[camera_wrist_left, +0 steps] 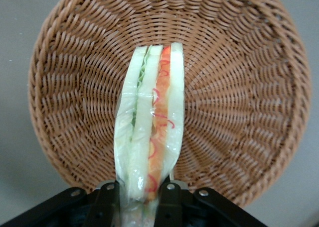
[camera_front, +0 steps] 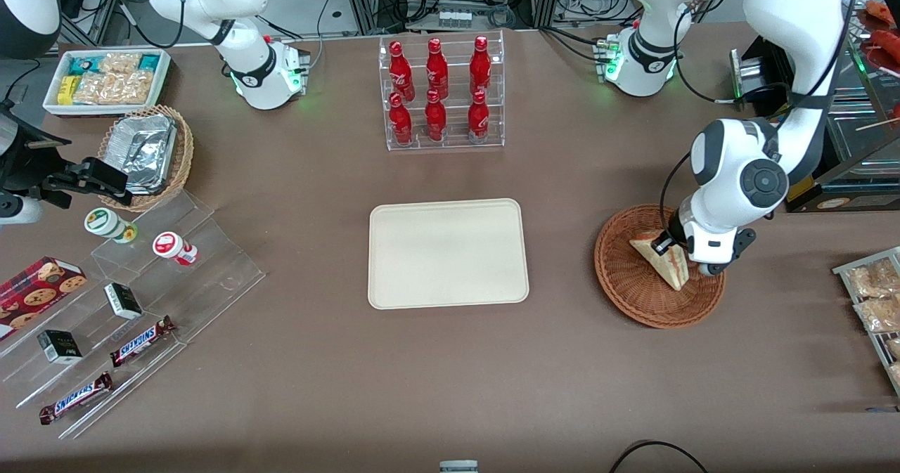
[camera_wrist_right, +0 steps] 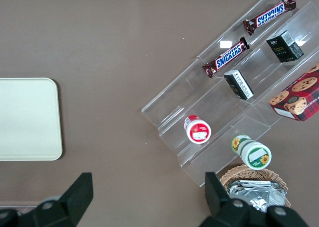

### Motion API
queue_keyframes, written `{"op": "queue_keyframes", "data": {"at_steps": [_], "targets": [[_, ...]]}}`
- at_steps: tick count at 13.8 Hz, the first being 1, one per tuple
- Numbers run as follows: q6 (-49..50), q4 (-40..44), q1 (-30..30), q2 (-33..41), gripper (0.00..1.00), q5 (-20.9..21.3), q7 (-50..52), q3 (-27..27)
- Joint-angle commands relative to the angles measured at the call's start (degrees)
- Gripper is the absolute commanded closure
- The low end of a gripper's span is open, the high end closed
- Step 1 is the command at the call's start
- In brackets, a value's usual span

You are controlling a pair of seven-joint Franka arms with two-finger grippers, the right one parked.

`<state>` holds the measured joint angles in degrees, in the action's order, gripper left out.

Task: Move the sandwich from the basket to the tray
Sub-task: 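Lift the sandwich and carry it over the cream tray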

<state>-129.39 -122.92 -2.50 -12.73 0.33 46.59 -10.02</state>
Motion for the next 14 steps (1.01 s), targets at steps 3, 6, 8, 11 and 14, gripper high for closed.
{"op": "queue_keyframes", "data": {"at_steps": [3,6,8,11,14], "targets": [[12.90,9.17,2.93,0.95,1.00,0.46,1.22,-0.97],[15.30,11.91,6.18,0.60,1.00,0.29,1.48,-1.05],[15.22,12.53,8.55,0.51,1.00,0.11,1.48,-1.05],[15.22,13.49,12.68,-0.01,1.00,-0.15,1.48,-1.05],[14.95,15.69,17.17,-2.29,1.00,-0.24,1.57,-1.05]]}}
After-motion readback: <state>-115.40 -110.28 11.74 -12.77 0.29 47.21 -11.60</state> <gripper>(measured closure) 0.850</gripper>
